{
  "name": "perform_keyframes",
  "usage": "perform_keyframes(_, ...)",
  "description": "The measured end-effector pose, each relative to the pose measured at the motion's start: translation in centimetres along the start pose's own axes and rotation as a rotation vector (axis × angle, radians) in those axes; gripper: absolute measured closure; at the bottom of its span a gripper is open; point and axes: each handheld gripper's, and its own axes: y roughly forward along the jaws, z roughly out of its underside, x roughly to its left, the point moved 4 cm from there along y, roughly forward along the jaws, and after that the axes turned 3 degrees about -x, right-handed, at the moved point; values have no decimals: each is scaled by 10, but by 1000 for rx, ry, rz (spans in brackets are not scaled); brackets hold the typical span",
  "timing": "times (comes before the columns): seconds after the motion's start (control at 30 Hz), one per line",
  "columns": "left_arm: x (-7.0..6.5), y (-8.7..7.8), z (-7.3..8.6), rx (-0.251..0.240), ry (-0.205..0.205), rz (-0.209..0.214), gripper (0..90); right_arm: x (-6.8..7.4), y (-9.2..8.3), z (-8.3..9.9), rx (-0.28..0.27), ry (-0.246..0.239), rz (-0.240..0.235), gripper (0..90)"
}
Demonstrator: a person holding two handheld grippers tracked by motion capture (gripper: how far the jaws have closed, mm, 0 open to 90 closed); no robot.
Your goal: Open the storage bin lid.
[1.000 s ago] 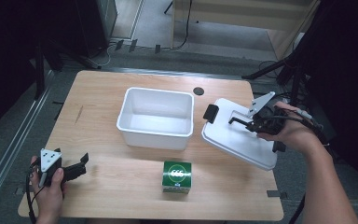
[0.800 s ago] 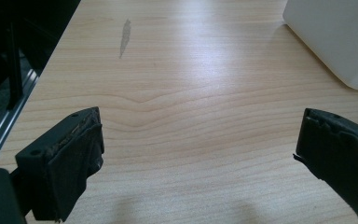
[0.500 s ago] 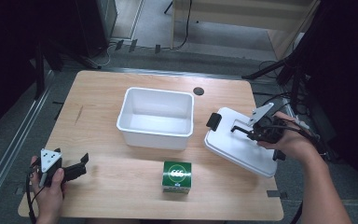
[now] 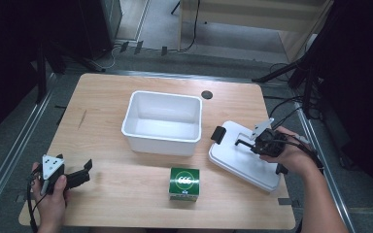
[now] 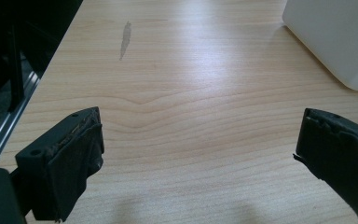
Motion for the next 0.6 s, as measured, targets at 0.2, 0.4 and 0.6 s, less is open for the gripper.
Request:
perform_keyframes(0.2, 0, 0, 0, -2, -1, 0, 15, 2, 14, 6, 20, 14, 0, 852)
perform_keyframes(0.4, 0, 0, 0, -1, -2, -1, 15, 3, 17, 7, 14, 14, 13, 851)
perform_keyframes(0.6, 0, 0, 0, 0, -4, 0, 15, 5, 17, 8, 6, 31, 13, 816)
